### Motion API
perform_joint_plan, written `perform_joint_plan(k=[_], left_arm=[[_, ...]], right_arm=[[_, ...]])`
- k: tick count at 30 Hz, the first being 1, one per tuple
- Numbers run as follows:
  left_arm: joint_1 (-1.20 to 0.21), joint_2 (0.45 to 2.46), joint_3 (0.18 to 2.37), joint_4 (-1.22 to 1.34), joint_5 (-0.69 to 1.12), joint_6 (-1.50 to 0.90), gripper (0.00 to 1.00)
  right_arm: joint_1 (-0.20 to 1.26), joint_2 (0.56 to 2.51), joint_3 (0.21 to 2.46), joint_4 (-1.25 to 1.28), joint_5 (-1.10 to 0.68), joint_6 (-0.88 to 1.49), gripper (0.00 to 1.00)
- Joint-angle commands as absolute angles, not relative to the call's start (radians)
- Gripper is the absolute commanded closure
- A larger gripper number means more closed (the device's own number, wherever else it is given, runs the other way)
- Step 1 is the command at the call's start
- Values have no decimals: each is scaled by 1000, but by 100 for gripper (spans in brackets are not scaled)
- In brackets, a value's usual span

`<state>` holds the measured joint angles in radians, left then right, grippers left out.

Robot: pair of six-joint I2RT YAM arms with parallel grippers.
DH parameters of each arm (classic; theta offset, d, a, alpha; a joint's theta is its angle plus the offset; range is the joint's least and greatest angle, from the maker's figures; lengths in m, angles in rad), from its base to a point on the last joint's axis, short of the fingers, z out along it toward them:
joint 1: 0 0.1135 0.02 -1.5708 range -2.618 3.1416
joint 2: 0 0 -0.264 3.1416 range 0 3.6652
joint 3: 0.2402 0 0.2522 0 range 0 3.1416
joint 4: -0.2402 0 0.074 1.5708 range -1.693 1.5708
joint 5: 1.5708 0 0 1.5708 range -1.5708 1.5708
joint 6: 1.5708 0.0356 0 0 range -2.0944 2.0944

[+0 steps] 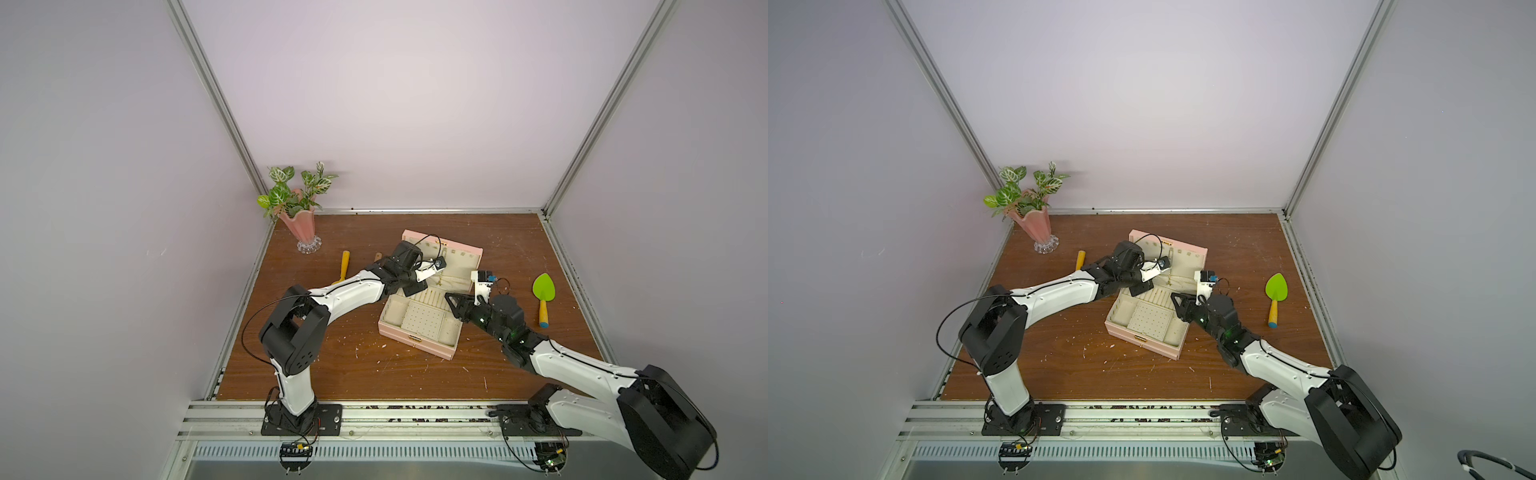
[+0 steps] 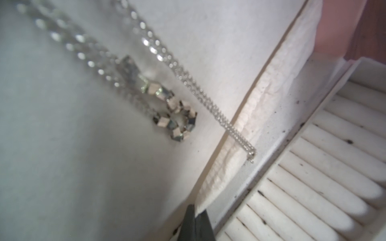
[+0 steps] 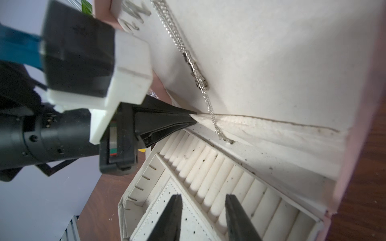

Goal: Put jewelry chain into jewelry box
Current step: Open the storage slot of the jewelry box.

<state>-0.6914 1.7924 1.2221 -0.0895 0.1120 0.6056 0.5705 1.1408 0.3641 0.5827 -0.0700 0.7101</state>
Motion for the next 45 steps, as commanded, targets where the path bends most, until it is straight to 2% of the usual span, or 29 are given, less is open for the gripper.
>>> perform_joint_plan(k=[1,6,12,20,24,33,45], left_arm=[[-718,1744,1182,-66,176,513,99],[-754,1737,1172,-31,180,391,99],[-772,1719,1151,12,208,276,99],[-773,1668,1106,61,206,178,99],[-773,1650,1074,92,230,145,99],[-780,1623,1024,160,251,85,98],[-781,1602,984,206,271,99,98]], right_arm=[[576,1131,416,611,-37,773,62],[581,1121,437,590,5,802,62],[594,1153,486,557,2,767,68],[603,1203,521,582,14,786,67],[605,1213,520,587,56,791,66],[606,1267,571,571,8,782,69],[607,1338,614,589,73,711,66]])
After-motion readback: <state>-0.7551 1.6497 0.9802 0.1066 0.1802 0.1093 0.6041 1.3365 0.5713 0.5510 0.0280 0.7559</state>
